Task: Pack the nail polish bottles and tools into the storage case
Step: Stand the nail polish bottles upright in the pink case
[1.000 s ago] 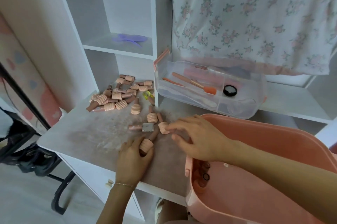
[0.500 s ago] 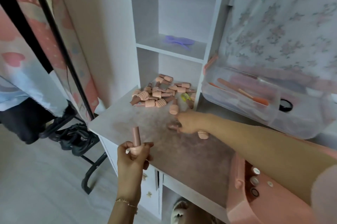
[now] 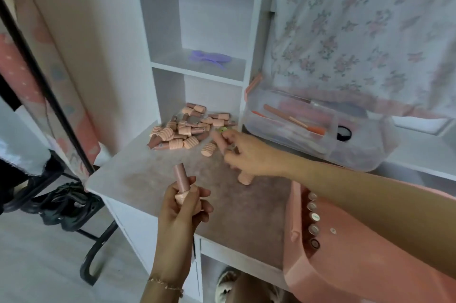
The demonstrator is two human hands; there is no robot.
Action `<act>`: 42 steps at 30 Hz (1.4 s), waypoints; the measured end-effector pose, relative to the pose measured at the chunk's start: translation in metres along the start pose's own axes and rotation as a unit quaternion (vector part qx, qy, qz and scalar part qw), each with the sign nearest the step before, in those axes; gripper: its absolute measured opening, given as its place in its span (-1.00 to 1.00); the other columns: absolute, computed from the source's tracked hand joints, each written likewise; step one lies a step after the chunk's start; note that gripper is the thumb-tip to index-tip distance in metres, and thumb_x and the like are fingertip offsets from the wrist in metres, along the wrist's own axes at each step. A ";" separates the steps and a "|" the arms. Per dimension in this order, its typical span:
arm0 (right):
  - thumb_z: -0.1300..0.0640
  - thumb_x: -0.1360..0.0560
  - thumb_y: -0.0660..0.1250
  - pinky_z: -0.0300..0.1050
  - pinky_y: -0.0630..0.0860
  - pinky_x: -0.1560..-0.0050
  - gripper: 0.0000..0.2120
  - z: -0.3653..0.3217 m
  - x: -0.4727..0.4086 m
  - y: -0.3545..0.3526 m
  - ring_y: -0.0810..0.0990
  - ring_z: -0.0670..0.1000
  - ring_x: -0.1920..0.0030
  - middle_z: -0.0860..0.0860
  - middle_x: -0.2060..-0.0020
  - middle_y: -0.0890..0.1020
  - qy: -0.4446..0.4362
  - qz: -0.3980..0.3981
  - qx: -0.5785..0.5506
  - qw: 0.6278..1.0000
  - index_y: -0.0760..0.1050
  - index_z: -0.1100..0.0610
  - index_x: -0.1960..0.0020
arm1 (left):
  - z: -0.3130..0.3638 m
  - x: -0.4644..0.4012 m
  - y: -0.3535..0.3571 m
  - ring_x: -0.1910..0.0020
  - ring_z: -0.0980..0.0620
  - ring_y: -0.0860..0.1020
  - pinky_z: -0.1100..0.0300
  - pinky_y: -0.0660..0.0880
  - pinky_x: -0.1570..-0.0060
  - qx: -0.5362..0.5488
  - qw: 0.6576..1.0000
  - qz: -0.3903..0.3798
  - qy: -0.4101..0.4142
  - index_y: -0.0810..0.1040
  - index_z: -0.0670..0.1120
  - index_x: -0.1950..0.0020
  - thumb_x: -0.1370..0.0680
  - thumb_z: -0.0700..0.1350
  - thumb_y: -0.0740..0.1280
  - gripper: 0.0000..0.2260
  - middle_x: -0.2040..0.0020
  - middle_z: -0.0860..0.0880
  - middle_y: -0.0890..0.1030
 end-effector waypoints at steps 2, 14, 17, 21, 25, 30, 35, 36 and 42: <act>0.15 -0.57 0.10 0.11 0.57 0.10 -0.93 0.000 0.028 -0.024 0.63 0.07 0.16 0.05 0.14 0.53 0.020 0.053 -0.093 0.994 0.33 0.08 0.08 | 0.001 0.001 0.020 0.39 0.06 0.51 0.28 0.44 0.44 0.008 0.999 -0.046 -0.003 0.48 -0.10 -0.07 -0.51 -0.17 0.22 -0.84 0.26 -0.03 0.60; 0.30 -0.50 0.22 -0.18 0.54 0.30 -0.81 0.084 0.204 -0.067 0.58 -0.09 0.33 0.11 0.29 0.62 0.124 0.118 -0.188 0.967 0.55 0.07 0.15 | 0.017 0.008 0.152 0.13 0.13 0.61 0.41 0.47 0.22 -0.075 0.953 -0.288 0.051 0.65 0.09 0.04 -0.33 -0.02 0.40 -0.78 0.13 -0.02 0.68; 0.24 -0.46 0.30 -0.14 0.52 0.09 -0.93 0.124 0.208 -0.055 0.56 0.00 0.16 0.25 0.16 0.58 0.181 0.090 -0.089 0.975 0.55 0.20 0.15 | 0.011 0.005 0.181 0.05 0.08 0.64 0.33 0.54 0.10 -0.081 0.951 -0.297 0.043 0.63 0.01 0.06 -0.31 -0.07 0.41 -0.79 0.10 0.01 0.70; 0.22 -0.44 0.33 -0.15 0.42 0.05 -0.89 0.155 0.196 -0.039 0.54 0.00 0.11 0.08 0.13 0.60 0.187 0.090 -0.050 0.977 0.56 0.27 0.12 | -0.004 0.005 0.196 0.07 0.05 0.63 0.21 0.54 0.00 -0.134 0.949 -0.282 0.053 0.61 0.01 0.06 -0.37 -0.11 0.40 -0.83 0.13 0.01 0.69; 0.12 -0.40 0.36 -0.11 0.41 0.15 -0.91 0.167 0.193 -0.024 0.52 0.01 0.19 0.00 0.27 0.59 0.203 0.141 0.005 0.969 0.53 0.15 0.22 | -0.022 0.005 0.193 0.19 0.18 0.59 0.35 0.51 0.13 -0.194 0.942 -0.268 0.055 0.58 -0.01 0.04 -0.47 -0.21 0.35 -0.87 0.23 0.11 0.66; 0.28 -0.41 0.32 -0.36 0.31 0.22 -0.92 0.169 0.192 -0.021 0.46 -0.08 0.23 -0.06 0.27 0.55 0.155 0.161 -0.032 0.974 0.52 0.13 0.21 | -0.025 0.005 0.193 0.23 0.19 0.57 0.35 0.49 0.19 -0.243 0.929 -0.265 0.086 0.55 0.02 0.11 -0.49 -0.19 0.35 -0.90 0.25 0.08 0.64; 0.28 -0.43 0.27 -0.34 0.24 0.23 -0.94 0.179 0.195 -0.016 0.54 0.08 0.12 0.09 0.15 0.59 0.183 0.162 -0.010 0.970 0.50 0.18 0.18 | -0.027 0.007 0.193 0.21 0.16 0.57 0.30 0.49 0.18 -0.258 0.923 -0.271 0.094 0.55 0.02 0.08 -0.50 -0.19 0.35 -0.90 0.20 -0.02 0.64; 0.28 -0.43 0.26 -0.32 0.23 0.21 -0.94 0.180 0.196 -0.015 0.53 0.10 0.09 0.11 0.11 0.59 0.187 0.163 0.005 0.969 0.51 0.18 0.16 | -0.028 0.006 0.193 0.21 0.16 0.57 0.30 0.49 0.18 -0.261 0.921 -0.272 0.094 0.55 0.02 0.08 -0.50 -0.19 0.35 -0.89 0.20 -0.01 0.64; 0.27 -0.42 0.20 -0.05 0.45 0.04 -0.87 0.178 0.194 -0.013 0.55 0.12 0.01 0.08 0.04 0.61 0.196 0.155 0.028 0.968 0.49 0.14 0.10 | -0.029 0.006 0.192 0.16 0.07 0.58 0.09 0.52 0.08 -0.283 0.917 -0.267 0.094 0.57 0.06 0.10 -0.49 -0.15 0.37 -0.90 0.14 -0.13 0.65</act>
Point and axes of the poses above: each hand's wrist, its own x-axis away from the middle knuckle, its own y-axis out of the palm, z = x × y, the point moved 5 cm from there along -x, towards the middle knuckle
